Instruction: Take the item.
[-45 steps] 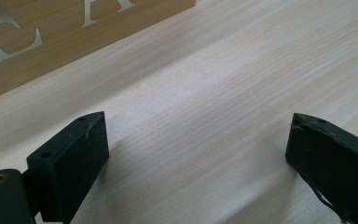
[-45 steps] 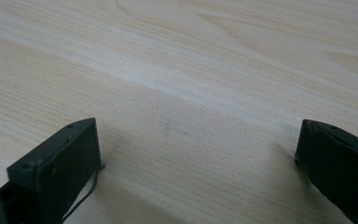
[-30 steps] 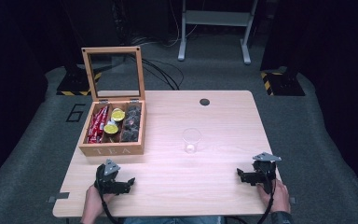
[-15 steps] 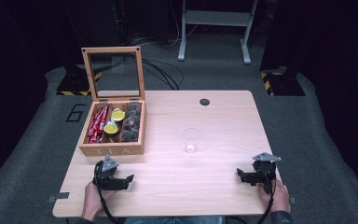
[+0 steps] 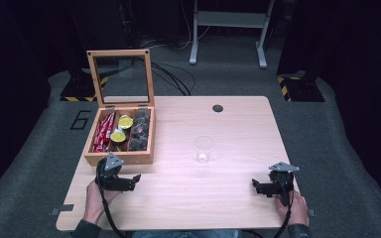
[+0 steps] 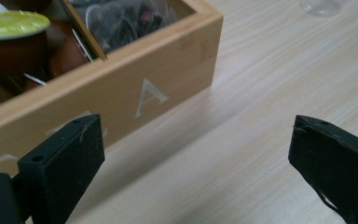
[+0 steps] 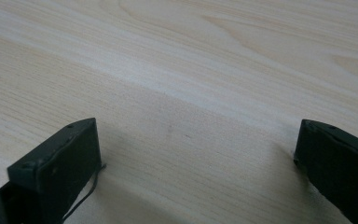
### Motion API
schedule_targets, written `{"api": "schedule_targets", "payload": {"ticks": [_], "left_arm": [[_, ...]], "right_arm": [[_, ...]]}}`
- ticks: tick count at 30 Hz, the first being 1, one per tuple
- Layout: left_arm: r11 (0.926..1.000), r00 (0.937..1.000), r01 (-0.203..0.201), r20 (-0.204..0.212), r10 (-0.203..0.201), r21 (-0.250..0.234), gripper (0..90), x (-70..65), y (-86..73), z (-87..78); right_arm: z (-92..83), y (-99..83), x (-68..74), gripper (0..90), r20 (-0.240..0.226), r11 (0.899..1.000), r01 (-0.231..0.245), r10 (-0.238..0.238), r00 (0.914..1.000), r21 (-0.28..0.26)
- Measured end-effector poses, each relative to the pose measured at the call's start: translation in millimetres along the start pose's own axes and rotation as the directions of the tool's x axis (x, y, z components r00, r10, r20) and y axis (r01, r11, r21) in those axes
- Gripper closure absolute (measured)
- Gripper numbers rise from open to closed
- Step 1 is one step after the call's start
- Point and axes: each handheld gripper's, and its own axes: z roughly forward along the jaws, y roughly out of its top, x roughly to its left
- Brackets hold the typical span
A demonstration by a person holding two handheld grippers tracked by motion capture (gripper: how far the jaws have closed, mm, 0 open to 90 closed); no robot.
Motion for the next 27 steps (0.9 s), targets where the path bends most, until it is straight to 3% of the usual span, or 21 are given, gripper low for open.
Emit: {"api": "schedule_targets", "payload": {"ticks": [7, 14, 27], "left_arm": [[0.9997, 0.9997, -0.020, -0.014, 0.020, -0.016, 1.0, 8.2, 23.5, -1.5], [0.9994, 0.9997, -0.026, -0.001, 0.026, -0.022, 0.6, 16.4, 41.6, 1.8], [0.9957, 0.9957, -0.093, -0.005, 0.093, 0.006, 11.6, 27.3, 76.7, 17.6]], "right_arm": [[0.0, 0.0, 0.0, 0.0, 0.000, 1.000, 0.000, 0.000, 1.0000, 0.000], [0.0, 0.0, 0.0, 0.0, 0.000, 1.000, 0.000, 0.000, 1.0000, 0.000], [0.0, 0.0, 0.2, 0.0, 0.000, 1.000, -0.002, 0.002, 1.0000, 0.000]]}}
